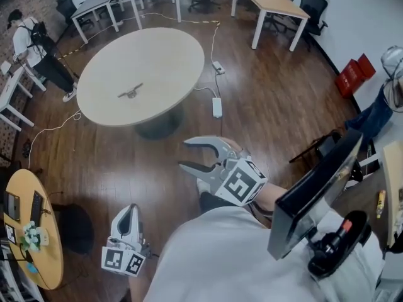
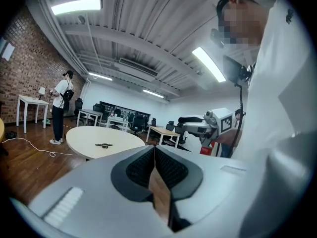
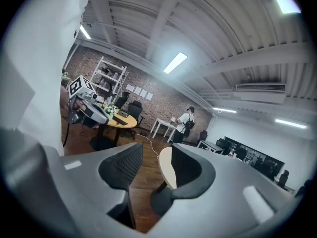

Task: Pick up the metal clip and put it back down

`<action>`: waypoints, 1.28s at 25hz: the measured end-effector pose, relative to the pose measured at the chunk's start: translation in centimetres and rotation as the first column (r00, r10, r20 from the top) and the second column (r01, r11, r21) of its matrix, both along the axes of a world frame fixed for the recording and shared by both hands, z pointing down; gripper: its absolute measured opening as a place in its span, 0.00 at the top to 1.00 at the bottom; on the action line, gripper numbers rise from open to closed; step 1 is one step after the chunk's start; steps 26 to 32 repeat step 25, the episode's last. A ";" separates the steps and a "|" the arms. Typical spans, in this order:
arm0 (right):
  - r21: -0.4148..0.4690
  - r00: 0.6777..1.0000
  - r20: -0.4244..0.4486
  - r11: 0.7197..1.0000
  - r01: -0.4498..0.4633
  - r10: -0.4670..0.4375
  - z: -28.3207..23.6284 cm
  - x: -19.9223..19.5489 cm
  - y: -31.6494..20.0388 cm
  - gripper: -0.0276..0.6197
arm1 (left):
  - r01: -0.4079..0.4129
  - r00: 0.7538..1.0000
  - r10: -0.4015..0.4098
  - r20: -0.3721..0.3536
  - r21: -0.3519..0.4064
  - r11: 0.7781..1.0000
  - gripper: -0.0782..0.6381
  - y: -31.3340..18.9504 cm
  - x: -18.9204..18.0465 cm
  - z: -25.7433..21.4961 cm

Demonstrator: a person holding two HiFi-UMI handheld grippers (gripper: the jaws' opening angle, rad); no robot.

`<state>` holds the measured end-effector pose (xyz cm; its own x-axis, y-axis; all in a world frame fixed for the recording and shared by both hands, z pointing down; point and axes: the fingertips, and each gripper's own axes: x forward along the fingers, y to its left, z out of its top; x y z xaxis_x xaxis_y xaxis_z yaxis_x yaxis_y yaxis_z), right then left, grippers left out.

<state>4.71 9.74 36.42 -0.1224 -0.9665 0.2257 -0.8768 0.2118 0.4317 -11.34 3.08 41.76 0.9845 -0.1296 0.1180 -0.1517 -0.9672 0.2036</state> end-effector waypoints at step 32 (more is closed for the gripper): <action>-0.029 0.999 -0.020 0.999 0.041 -0.042 0.6 -1.5 -0.8 0.68 | 0.025 1.000 -0.025 0.003 -0.011 1.000 0.90 -0.1 -0.8 0.2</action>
